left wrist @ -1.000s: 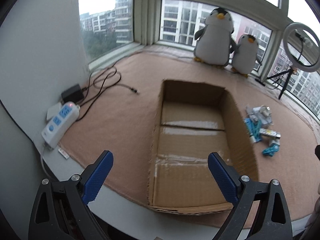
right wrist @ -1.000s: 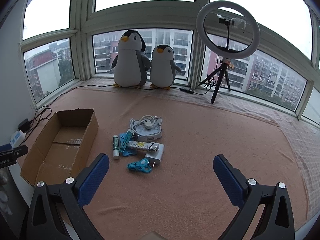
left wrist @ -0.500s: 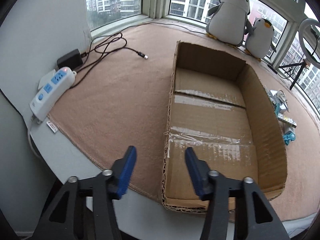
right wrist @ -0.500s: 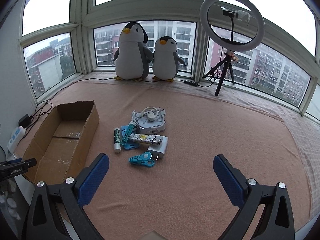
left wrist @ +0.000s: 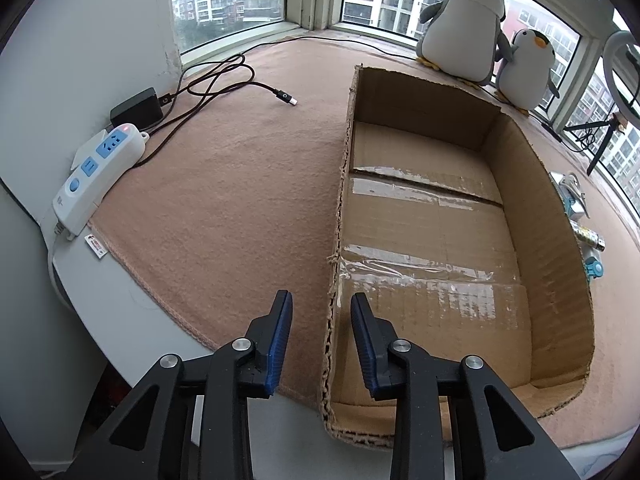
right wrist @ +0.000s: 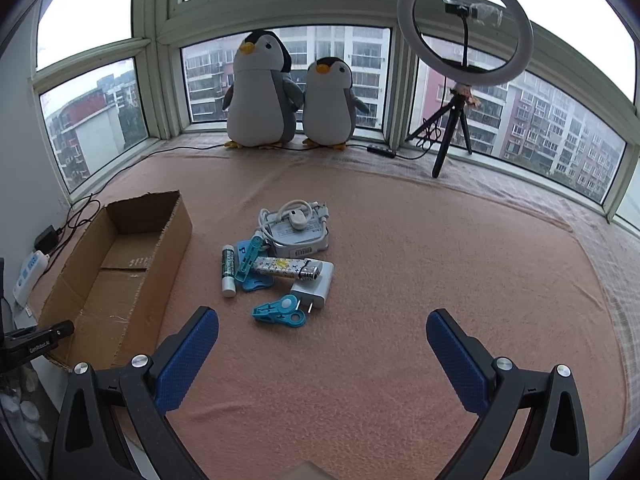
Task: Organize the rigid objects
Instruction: 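Move the left tool over the box while the right tool approaches the item pile, then grasp the blue clothespin with the right tool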
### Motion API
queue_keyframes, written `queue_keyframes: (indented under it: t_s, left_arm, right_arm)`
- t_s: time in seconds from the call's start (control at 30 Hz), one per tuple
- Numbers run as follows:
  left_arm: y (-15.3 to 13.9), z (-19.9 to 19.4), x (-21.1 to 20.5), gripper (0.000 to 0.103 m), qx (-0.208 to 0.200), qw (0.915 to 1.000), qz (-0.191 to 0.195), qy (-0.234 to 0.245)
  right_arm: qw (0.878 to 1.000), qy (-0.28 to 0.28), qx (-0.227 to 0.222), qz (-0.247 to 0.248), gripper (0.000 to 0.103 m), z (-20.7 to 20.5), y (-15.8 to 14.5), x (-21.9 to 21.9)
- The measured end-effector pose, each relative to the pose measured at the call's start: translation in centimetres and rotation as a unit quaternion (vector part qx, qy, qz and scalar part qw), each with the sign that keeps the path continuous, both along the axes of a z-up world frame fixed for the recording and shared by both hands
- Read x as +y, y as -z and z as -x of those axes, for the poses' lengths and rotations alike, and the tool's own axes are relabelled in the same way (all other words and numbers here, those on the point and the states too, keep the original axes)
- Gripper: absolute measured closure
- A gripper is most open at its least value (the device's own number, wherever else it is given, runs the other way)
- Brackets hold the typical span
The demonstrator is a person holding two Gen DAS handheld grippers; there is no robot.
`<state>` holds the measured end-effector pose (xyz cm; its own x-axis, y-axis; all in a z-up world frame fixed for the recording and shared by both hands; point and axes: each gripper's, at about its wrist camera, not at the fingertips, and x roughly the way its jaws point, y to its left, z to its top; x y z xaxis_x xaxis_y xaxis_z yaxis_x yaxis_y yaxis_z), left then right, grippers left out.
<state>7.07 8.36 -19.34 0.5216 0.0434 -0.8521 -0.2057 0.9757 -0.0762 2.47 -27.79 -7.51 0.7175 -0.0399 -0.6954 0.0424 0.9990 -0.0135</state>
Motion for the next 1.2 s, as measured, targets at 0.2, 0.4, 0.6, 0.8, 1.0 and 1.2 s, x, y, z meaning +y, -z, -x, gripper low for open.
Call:
queue_keyframes:
  t_s: [0.2,0.4,0.6,0.8,1.0,1.2]
  left_arm:
    - [0.2,-0.3,-0.3,0.08,0.002,1.0,-0.001,0.003]
    - [0.2,-0.5,-0.6,0.084,0.001,1.0,-0.004,0.005]
    - [0.1,-0.5,-0.7,0.085,0.0,1.0,-0.004,0.005]
    - [0.1,-0.6,-1.1,0.085,0.0,0.9999,-0.007,0.008]
    - [0.0,-0.7,-1.1,0.085,0.0,0.9999,-0.007,0.01]
    - [0.0,-0.7,-1.0,0.085,-0.001,0.9999,-0.007,0.011]
  right_arm:
    - [1.0,-0.003,0.014,-0.008,0.0,-0.8,0.7,-0.3]
    - [0.998,-0.017,0.045,-0.044,0.014,-2.2,2.0,-0.9]
    - [0.995,-0.032,0.08,-0.055,0.029,-3.6,4.1,-0.7]
    - [0.993,-0.048,0.092,-0.054,0.031,-4.2,4.9,0.2]
    - [0.989,-0.066,0.113,-0.068,0.043,-5.8,5.8,1.2]
    - [0.985,-0.07,0.131,-0.083,0.043,-7.2,6.6,2.0]
